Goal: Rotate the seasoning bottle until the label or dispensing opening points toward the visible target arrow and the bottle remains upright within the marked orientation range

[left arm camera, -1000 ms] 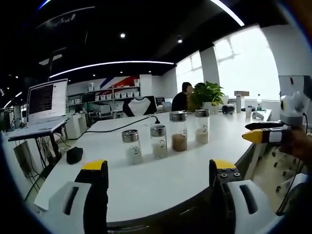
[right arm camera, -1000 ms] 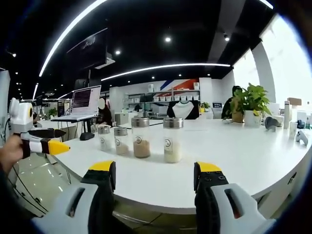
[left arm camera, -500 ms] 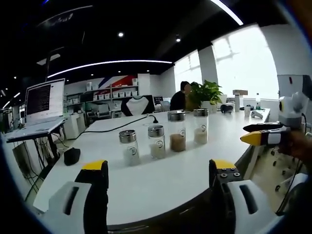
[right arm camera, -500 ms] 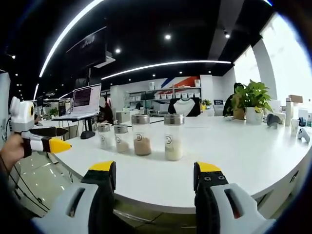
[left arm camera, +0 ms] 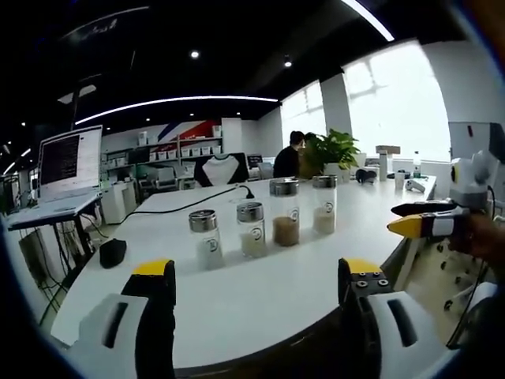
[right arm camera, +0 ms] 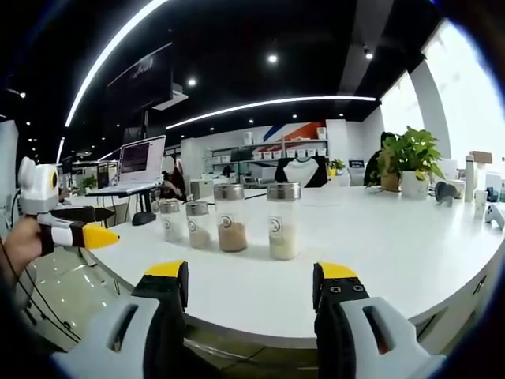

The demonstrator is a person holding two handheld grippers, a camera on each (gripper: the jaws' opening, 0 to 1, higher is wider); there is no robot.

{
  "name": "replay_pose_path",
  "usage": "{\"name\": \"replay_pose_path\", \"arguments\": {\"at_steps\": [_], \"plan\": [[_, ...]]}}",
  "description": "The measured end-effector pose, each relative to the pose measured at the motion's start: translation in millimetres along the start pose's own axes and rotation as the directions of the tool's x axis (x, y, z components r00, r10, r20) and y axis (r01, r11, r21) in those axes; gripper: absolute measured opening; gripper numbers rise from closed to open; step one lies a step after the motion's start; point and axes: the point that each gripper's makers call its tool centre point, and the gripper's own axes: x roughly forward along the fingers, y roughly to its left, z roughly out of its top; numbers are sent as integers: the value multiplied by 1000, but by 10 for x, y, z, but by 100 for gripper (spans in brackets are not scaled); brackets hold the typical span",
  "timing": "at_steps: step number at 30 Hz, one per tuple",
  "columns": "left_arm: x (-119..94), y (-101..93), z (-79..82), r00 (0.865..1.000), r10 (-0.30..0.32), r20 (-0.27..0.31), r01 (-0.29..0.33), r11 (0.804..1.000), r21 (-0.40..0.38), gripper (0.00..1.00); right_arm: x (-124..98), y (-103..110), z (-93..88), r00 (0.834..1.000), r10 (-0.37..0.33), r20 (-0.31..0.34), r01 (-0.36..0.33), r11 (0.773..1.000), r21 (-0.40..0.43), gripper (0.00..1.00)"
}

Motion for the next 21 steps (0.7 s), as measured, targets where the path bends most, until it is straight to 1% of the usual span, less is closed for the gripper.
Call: {"name": "replay_pose_path", "arguments": {"at_steps": [5,9,15,21], "plan": [[-1,-3,36,1000,11,0,-11,1000,11,89,31,-2,-14,1000,14,5,-14,1000,10,64],[18,-25,31,1000,15,-9,-15,1000,13,89,39,-8,-32,1000,27,2,-27,999,18,64],[44,-59,49,1000,10,-18,-9,1000,23,89,22,-62,-19,1000,20,3,-20,999,30,64],[43,-65,86,1000,13,-22,-12,1000,29,89,7,-36,20,999,32,10,-32,999,32,64]]}}
